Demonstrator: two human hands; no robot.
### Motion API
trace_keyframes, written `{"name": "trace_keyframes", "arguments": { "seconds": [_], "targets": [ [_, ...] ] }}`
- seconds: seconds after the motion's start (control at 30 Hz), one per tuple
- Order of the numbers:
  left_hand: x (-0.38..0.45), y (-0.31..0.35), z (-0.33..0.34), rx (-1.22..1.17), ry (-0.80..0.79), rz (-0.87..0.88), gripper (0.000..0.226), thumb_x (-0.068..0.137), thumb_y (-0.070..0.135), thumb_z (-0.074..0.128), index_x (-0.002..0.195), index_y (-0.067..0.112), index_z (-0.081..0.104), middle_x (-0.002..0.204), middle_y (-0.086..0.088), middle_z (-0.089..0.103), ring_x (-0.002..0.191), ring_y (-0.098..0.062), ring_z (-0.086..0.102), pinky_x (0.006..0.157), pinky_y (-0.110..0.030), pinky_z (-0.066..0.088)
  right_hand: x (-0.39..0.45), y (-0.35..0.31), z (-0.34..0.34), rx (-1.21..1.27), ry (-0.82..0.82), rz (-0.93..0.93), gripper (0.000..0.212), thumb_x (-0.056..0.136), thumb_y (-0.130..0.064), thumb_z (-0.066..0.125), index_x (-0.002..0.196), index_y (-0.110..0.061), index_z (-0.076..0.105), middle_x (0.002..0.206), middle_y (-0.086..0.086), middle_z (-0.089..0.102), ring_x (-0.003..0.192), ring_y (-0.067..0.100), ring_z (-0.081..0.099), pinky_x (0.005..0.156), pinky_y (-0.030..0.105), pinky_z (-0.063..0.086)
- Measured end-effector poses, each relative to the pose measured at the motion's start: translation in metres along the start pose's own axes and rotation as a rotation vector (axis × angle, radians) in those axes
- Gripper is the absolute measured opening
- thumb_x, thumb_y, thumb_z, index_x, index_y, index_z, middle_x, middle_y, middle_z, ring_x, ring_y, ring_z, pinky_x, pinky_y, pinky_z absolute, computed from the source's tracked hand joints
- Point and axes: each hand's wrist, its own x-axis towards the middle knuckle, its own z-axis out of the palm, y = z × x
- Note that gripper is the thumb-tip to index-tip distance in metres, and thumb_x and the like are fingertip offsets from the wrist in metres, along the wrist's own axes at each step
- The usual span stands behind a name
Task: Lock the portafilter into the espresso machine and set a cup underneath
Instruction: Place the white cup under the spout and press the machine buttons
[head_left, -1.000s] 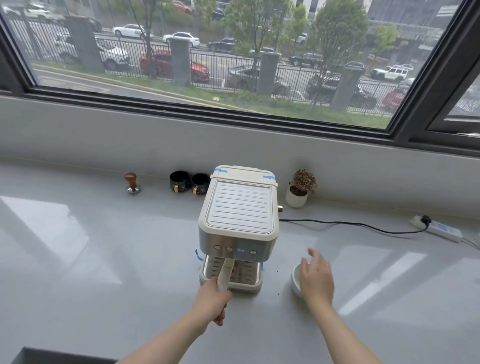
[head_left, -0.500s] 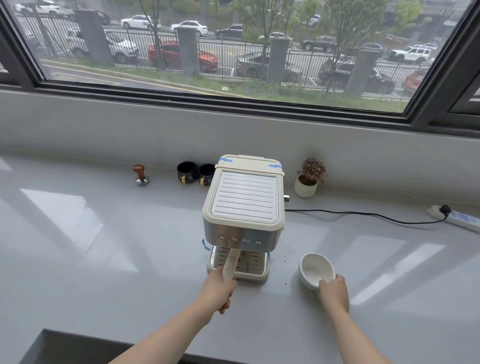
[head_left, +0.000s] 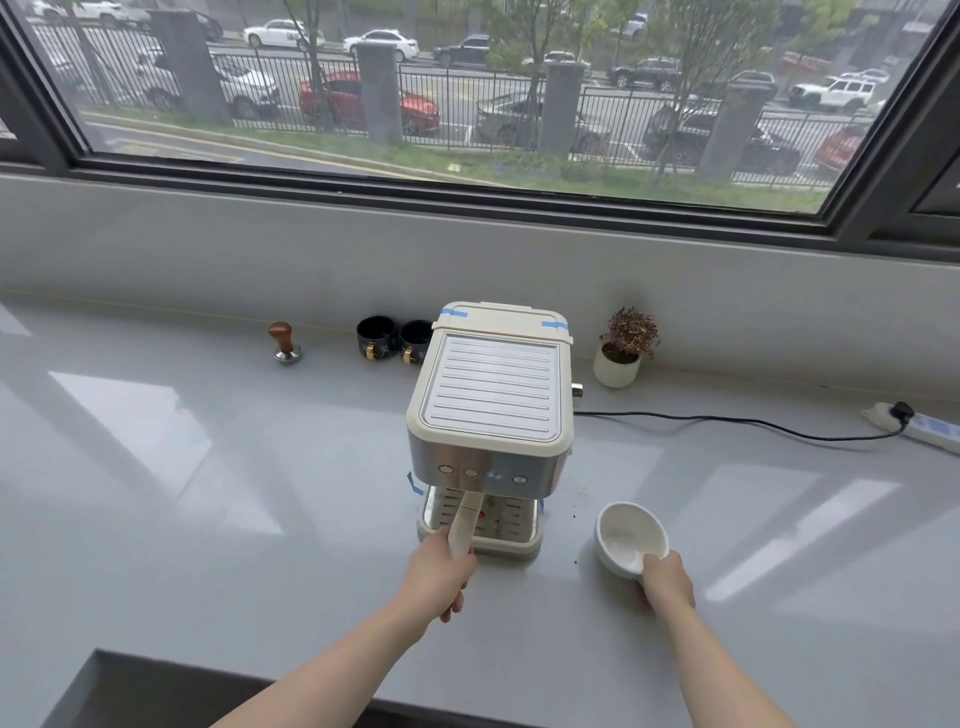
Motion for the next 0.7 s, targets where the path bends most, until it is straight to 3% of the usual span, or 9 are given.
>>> {"name": "trace_keyframes", "arguments": {
  "seconds": [0.37,0.47,0.57,0.7],
  "targets": [
    [0.001,-0.002,0.0,-0.003,-0.006,0.01,0.007,0.079,0.01,0.043,0.082,0.016,0.045,0.064,-0.006,0.048,0.037,-0.017,0.047,0.038,-0.022,0.035,-0.001,-0.009,0.013,0.058,-0.018,0.014,0.036,0.091,-0.009,0.04,0.124,0.002,0.051,0.116,0.029,0.06,0.107,0.043,0.057,0.085,0.041,0.047],
    [0.002,-0.002,0.0,-0.006,-0.006,0.007,0.007,0.078,0.01,0.043,0.082,0.015,0.045,0.064,-0.005,0.048,0.037,-0.017,0.047,0.038,-0.022,0.034,-0.002,-0.013,0.024,0.079,-0.047,-0.013,0.034,0.087,-0.009,0.039,0.115,-0.001,0.056,0.1,0.025,0.063,0.09,0.04,0.061,0.082,0.046,0.052],
    [0.002,-0.003,0.0,-0.002,-0.007,0.013,0.006,0.078,0.011,0.043,0.082,0.015,0.045,0.064,-0.005,0.048,0.037,-0.017,0.048,0.038,-0.023,0.035,-0.019,-0.027,0.029,0.181,-0.093,-0.071,0.026,0.086,-0.006,0.036,0.104,-0.005,0.056,0.079,0.012,0.055,0.067,0.032,0.054,0.069,0.044,0.051],
    [0.002,-0.003,0.0,0.004,-0.009,0.023,0.006,0.077,0.012,0.043,0.082,0.013,0.045,0.064,-0.005,0.049,0.037,-0.017,0.048,0.039,-0.023,0.035,-0.036,-0.049,0.035,0.243,-0.153,-0.123,0.027,0.088,-0.005,0.032,0.105,-0.008,0.052,0.08,0.006,0.051,0.065,0.029,0.051,0.062,0.037,0.047]
  ]
}}
